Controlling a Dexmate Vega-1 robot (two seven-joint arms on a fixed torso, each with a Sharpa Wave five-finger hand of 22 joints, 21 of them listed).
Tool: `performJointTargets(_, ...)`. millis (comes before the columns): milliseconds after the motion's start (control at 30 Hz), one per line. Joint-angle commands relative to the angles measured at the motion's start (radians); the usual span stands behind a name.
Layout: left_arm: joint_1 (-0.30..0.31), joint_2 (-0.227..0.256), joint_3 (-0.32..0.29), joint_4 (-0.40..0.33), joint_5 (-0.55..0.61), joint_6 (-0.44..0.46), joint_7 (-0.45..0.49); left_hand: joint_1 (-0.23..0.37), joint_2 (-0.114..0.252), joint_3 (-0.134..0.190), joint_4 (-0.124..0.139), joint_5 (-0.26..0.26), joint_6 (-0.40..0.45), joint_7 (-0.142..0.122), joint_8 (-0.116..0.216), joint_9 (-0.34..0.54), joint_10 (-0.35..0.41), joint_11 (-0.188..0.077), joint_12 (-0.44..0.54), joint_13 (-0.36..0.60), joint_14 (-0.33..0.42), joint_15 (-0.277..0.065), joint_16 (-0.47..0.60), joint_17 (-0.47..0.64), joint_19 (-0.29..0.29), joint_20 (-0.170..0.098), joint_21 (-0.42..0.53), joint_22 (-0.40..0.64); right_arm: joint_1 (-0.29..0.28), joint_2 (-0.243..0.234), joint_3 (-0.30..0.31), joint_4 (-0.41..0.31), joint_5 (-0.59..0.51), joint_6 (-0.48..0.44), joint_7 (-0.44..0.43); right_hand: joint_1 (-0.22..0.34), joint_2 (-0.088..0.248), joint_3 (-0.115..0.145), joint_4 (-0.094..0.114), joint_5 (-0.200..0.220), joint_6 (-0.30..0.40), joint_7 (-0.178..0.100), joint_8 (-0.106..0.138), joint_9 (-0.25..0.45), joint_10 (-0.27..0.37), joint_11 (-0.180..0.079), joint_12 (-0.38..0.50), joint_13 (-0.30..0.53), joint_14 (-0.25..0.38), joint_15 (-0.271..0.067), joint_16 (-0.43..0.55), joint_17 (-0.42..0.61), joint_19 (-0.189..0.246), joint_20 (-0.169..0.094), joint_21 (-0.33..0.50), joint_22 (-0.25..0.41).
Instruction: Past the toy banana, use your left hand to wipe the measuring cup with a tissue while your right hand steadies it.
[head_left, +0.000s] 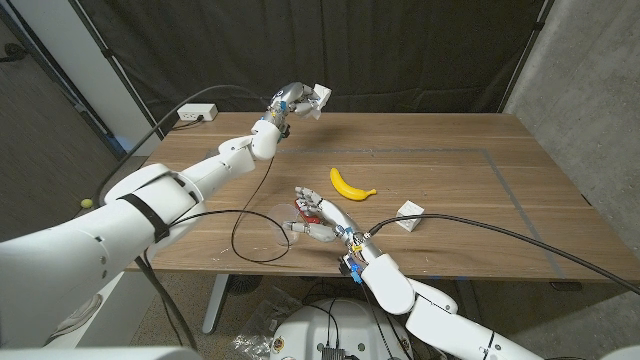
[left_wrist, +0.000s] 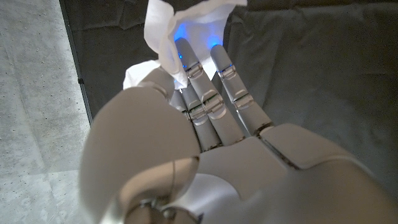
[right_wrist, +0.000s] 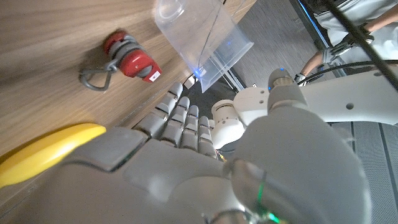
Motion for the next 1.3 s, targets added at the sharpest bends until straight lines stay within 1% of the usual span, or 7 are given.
performJointTargets(33,-0.078,-0.063,0.060,0.170,-0.040,-0.051,0.022,-0.002,0.006,0.005,0.004,-0.001,0.015,0.023,0.003,0.005,0.060,-0.053,0.008,0.007,0.005,0.001,-0.003,0.006,-0.008,-0.036,0.007,0.000,0.106,0.042,-0.052,0.101,-0.002,0.059,0.058,-0.007,-0.015,-0.004,0.008,0.007,0.007,-0.001,0.006,0.002,0.006,-0.002,0.003,0.004,0.009,-0.053,0.004,0.002,0.002,-0.086,0.003,0.003)
performJointTargets(500,-0.100,-0.075,0.104,0.192,-0.082,-0.066,0.030,0.000,0.003,0.007,0.004,-0.001,0.019,0.024,0.002,0.006,0.064,-0.056,0.007,0.009,0.009,0.001,-0.007,0.012,-0.009,-0.038,0.018,-0.001,0.142,0.050,-0.073,0.158,-0.015,0.074,0.071,-0.028,-0.041,-0.038,0.023,0.005,-0.028,-0.007,-0.009,0.002,-0.032,-0.004,-0.014,0.004,-0.021,-0.053,-0.008,0.002,-0.030,-0.091,-0.013,0.005)
performJointTargets(667,-0.093,-0.062,0.108,0.152,-0.073,-0.063,0.036,-0.001,0.003,0.008,0.004,-0.001,0.019,0.024,0.002,0.007,0.065,-0.057,0.005,0.008,0.011,0.001,-0.008,0.014,-0.010,-0.038,0.022,-0.001,0.145,0.052,-0.084,0.165,-0.043,0.065,0.055,-0.028,-0.044,-0.043,0.024,0.005,-0.031,-0.011,-0.010,0.003,-0.037,-0.008,-0.015,0.005,-0.027,-0.058,-0.009,0.002,-0.038,-0.092,-0.017,0.005)
performJointTargets(900,-0.055,-0.011,0.083,0.019,-0.055,-0.022,0.019,-0.002,0.002,0.008,0.005,0.000,0.020,0.024,0.001,0.007,0.065,-0.056,0.004,0.009,0.013,0.001,-0.009,0.016,-0.012,-0.038,0.027,-0.002,0.149,0.050,-0.097,0.163,-0.079,0.031,0.032,-0.013,-0.038,-0.045,0.021,0.006,-0.040,-0.022,-0.013,0.003,-0.044,-0.018,-0.017,0.005,-0.035,-0.066,-0.010,0.002,-0.046,-0.098,-0.022,0.006)
performJointTargets(1000,-0.042,0.004,0.070,-0.023,-0.049,-0.004,0.006,-0.002,0.001,0.008,0.005,0.000,0.019,0.023,0.000,0.007,0.067,-0.056,0.004,0.009,0.013,0.001,-0.010,0.017,-0.012,-0.038,0.028,-0.002,0.144,0.047,-0.101,0.143,-0.097,-0.014,0.025,0.015,-0.027,-0.043,0.015,0.008,-0.042,-0.041,-0.013,0.003,-0.050,-0.038,-0.016,0.005,-0.041,-0.081,-0.009,0.002,-0.052,-0.114,-0.026,0.007)
performJointTargets(1100,-0.033,0.010,0.058,-0.044,-0.046,0.002,-0.005,-0.002,0.001,0.009,0.005,0.000,0.021,0.022,0.000,0.007,0.068,-0.055,0.004,0.009,0.013,0.001,-0.011,0.018,-0.013,-0.039,0.030,-0.003,0.143,0.046,-0.105,0.133,-0.106,-0.040,0.020,0.044,-0.017,-0.040,0.011,0.009,-0.041,-0.056,-0.013,0.003,-0.049,-0.053,-0.014,0.006,-0.044,-0.095,-0.008,0.001,-0.054,-0.128,-0.029,0.008)
performJointTargets(1300,-0.033,0.003,0.047,-0.044,-0.034,0.003,-0.019,-0.003,0.000,0.010,0.006,0.000,0.023,0.023,0.001,0.008,0.067,-0.056,0.003,0.012,0.014,0.001,-0.013,0.020,-0.014,-0.040,0.035,-0.003,0.152,0.035,-0.115,0.124,-0.117,-0.067,0.028,0.061,-0.015,-0.043,0.010,0.008,-0.042,-0.062,-0.014,0.003,-0.051,-0.056,-0.013,0.006,-0.045,-0.099,-0.007,0.001,-0.055,-0.131,-0.030,0.009)
